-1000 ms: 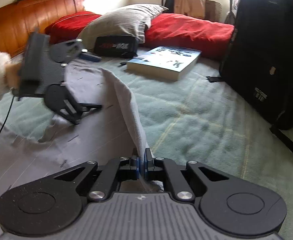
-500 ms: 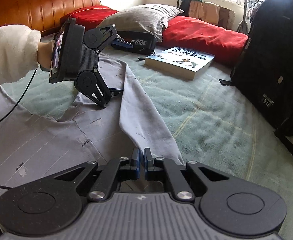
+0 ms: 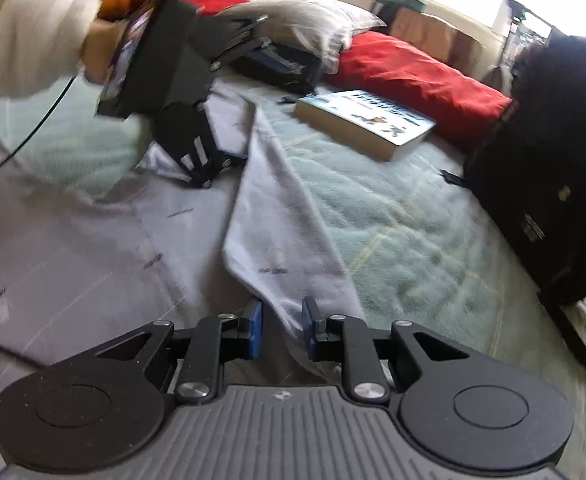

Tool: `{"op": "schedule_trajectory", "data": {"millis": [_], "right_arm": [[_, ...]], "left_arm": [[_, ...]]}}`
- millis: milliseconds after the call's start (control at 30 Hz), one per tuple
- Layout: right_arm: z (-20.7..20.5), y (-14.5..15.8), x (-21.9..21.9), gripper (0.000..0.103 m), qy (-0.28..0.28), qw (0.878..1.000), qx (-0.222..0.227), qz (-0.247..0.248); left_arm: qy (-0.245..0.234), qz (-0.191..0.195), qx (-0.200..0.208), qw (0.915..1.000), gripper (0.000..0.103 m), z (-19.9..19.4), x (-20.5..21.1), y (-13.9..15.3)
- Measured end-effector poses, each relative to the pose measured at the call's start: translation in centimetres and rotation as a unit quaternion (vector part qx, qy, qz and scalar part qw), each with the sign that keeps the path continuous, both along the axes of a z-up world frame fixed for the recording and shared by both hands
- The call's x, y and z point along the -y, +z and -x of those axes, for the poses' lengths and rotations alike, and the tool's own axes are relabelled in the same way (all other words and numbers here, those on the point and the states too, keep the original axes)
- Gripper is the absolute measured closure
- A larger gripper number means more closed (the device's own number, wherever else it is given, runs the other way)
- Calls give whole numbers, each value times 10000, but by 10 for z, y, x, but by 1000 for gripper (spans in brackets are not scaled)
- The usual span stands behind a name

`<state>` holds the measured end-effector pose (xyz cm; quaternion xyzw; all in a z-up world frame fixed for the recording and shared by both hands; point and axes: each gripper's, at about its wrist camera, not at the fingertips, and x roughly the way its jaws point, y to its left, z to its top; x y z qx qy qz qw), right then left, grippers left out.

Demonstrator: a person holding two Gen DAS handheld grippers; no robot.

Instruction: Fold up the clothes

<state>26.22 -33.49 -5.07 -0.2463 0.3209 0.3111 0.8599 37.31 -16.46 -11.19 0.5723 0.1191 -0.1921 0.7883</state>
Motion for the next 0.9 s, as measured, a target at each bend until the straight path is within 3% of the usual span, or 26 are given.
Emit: {"op": "schedule_trajectory", "data": {"millis": [100, 267, 400, 533, 633, 700, 767, 800, 900], "right_arm": [[6, 8, 2, 101, -117, 9995, 300, -31], [11, 37, 19, 101, -347, 9967, 541, -488], [17, 47, 31, 101, -395, 9959, 444, -690], [22, 39, 34, 100, -405, 9965, 286, -671], [21, 32, 32, 100, -410, 9968, 220, -645], [20, 28, 30, 100, -414, 9971, 207, -601], [21, 25, 27, 100, -423, 9976, 270, -467], [21, 23, 25, 100, -414, 9980, 285, -391], [28, 16, 17, 100, -355, 9985, 403, -53]], "left_arm": [[-16, -26, 20, 10000, 1, 0, 0, 0], [-78, -96, 81, 9999, 1, 2, 1, -1], [-279, -232, 215, 9991, 2, 8, 0, 1], [-548, -621, 419, 9957, 5, 15, -2, -2], [-618, -801, 197, 9947, 29, 18, 0, -9], [-625, -912, -53, 9939, 70, 21, 3, -16], [-588, -985, -251, 9931, 93, 22, 6, -23], [-572, -1004, -326, 9928, 100, 23, 7, -25], [-486, -1035, -411, 9926, 101, 23, 9, -23]]}}
